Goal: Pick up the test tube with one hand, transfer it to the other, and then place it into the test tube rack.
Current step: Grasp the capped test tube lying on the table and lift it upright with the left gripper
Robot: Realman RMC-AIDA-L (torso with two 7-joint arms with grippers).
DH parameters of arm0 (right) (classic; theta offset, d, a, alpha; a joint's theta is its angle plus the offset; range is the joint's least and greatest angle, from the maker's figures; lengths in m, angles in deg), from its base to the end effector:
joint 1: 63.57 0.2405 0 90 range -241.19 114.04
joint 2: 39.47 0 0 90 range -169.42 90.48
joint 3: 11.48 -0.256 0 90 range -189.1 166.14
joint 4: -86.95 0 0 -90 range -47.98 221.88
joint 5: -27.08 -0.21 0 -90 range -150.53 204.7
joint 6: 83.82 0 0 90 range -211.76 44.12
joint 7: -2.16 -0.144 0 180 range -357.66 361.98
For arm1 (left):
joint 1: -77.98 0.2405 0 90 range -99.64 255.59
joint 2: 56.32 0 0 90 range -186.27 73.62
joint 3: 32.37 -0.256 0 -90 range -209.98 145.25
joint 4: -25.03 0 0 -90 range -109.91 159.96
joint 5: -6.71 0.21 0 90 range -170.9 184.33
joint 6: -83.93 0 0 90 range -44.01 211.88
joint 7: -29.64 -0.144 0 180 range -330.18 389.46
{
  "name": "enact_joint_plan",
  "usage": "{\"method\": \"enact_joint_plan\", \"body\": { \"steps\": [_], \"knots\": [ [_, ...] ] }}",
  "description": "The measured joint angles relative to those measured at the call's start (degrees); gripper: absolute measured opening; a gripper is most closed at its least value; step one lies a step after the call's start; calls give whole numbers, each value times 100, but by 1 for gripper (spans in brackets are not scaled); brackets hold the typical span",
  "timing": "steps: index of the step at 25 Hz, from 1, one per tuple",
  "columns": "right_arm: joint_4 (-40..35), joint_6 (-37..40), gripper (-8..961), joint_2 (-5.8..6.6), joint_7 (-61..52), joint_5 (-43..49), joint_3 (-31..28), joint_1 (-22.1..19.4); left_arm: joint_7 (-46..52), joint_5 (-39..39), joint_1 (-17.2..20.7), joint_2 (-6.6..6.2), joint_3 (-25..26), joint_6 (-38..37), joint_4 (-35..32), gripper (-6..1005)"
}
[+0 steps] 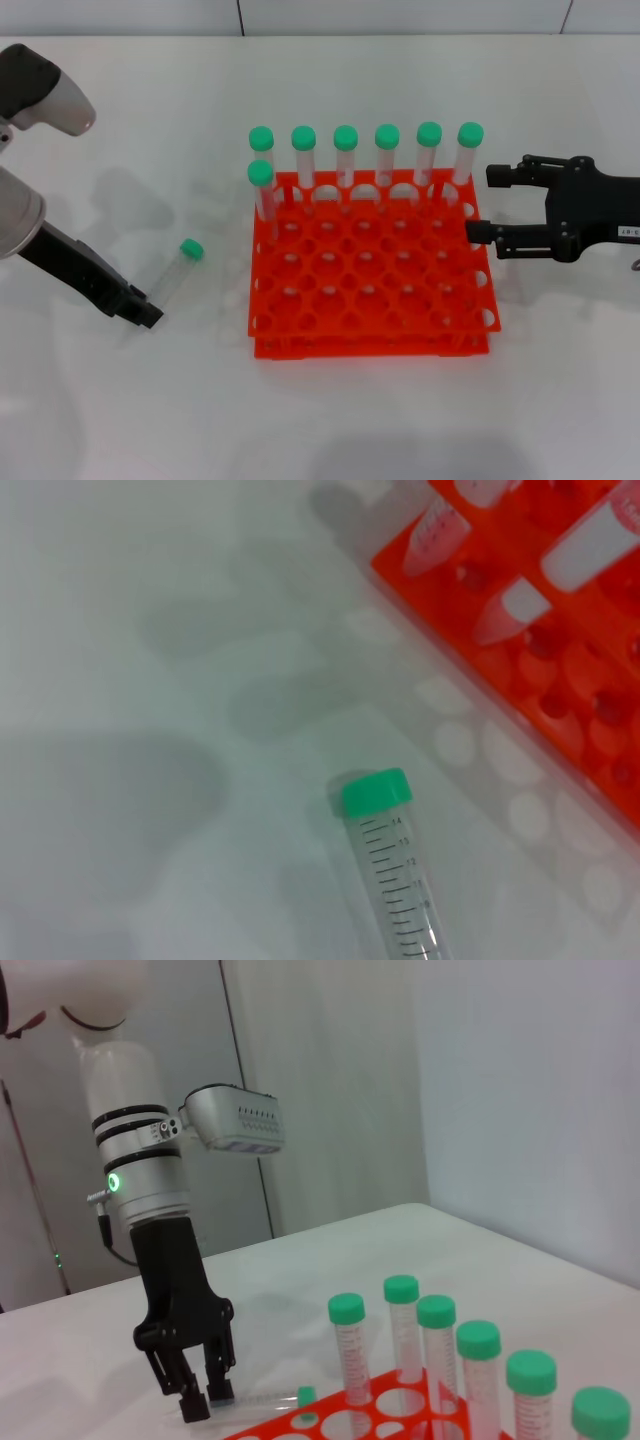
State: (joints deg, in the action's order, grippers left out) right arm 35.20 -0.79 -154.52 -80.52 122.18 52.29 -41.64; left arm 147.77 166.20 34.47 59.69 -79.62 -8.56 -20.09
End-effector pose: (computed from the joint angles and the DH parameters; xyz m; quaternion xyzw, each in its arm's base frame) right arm 0.2406 0.3299 0.0209 -0.9508 0.1419 0.2310 0.1499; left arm -0.2732 0.3564 0.0201 -0.9083 -0.3742 0.1773 0.0600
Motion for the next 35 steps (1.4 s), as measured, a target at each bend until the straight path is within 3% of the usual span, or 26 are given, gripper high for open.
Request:
{"method": "enact_joint_plan", "body": {
  "steps": [11,21,35],
  "knots": [
    [20,11,795,-7,0,0,-41,-13,-4,23,0,-14,-3,-26,29,345],
    [2,12,794,-16,-2,-4,-46,-1,-9,4,18,-45,0,3,28,197],
    [-11,11,793,-17,-3,-69,-50,-11,-28,33,20,-49,-3,70,91,179]
  ]
}}
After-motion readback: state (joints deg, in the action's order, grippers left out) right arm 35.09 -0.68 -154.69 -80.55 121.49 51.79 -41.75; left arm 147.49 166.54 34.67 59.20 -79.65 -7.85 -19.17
